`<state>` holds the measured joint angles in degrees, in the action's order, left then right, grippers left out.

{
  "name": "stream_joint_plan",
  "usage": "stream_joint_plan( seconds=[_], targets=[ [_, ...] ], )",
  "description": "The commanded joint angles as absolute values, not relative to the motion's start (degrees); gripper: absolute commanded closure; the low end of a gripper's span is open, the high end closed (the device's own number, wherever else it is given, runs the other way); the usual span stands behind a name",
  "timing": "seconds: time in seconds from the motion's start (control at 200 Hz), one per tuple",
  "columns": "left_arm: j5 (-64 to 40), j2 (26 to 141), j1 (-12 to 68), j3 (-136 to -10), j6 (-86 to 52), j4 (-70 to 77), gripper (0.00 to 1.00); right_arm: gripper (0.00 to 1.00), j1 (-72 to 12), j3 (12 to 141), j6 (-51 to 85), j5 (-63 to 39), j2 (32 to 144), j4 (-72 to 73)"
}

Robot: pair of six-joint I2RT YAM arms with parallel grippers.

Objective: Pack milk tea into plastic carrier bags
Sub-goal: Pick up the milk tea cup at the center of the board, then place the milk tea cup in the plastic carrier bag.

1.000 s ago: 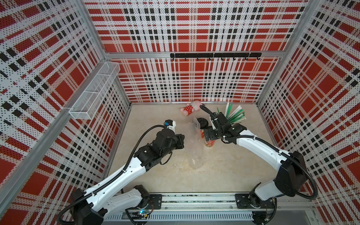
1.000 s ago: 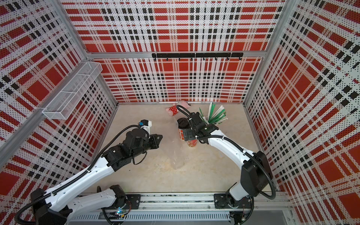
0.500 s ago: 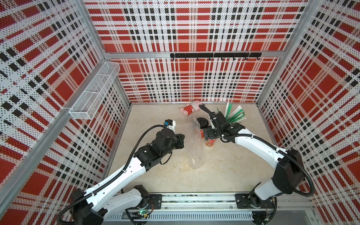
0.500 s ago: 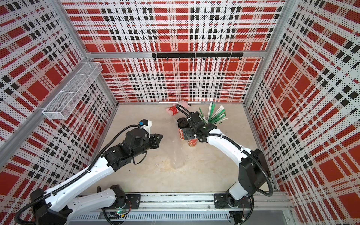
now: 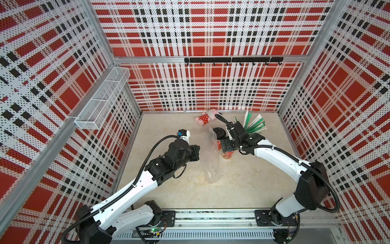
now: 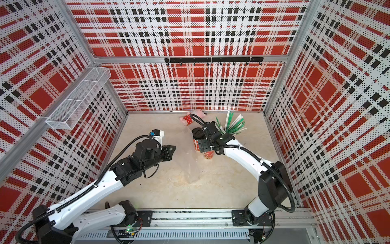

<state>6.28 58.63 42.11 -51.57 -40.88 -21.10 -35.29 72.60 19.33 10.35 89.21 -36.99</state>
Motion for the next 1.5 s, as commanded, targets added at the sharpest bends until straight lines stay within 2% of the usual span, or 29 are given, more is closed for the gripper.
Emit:
stream_joint_plan(
  seconds=[0.0,0.09,0.321,0.561,0.676,0.792,1.047,1.278,1.493],
  targets=[
    [5.85,58.00,41.57,-51.09,-40.45,-20.06,0.93,0.08,-34.98,74.35,19.03,11.35,87.52,-38.23],
    [5.84,58.10,41.57,-51.15,-40.43,-19.87,0.93,0.11,-34.98,74.52,19.20,11.19,86.50,-38.64],
    [5.56,58.25,41.48,-51.53,-40.35,-19.30,0.93,0.13,-34.98,75.33,20.35,10.21,82.73,-43.55],
    [4.90,59.05,41.48,-51.51,-40.34,-18.38,0.93,0.19,-34.98,77.99,24.26,8.41,75.25,-53.75],
    [4.74,59.09,41.48,-51.24,-40.36,-17.44,0.93,0.25,-35.38,81.85,26.15,4.93,71.69,-59.34],
    [4.53,59.19,41.40,-51.06,-40.34,-16.49,0.93,0.27,-37.34,88.57,26.37,4.70,70.58,-65.88],
    [3.73,59.94,41.40,-50.85,-40.10,-14.85,0.93,0.28,-41.66,111.05,24.80,7.29,76.00,-77.54],
    [2.86,60.24,41.22,-50.51,-40.08,-13.19,0.92,0.30,-42.65,128.73,21.34,4.75,84.03,-80.36],
    [2.55,60.26,41.22,-50.31,-40.08,-12.83,0.92,0.32,-48.71,129.96,21.35,-0.90,88.11,-75.70]
  ],
)
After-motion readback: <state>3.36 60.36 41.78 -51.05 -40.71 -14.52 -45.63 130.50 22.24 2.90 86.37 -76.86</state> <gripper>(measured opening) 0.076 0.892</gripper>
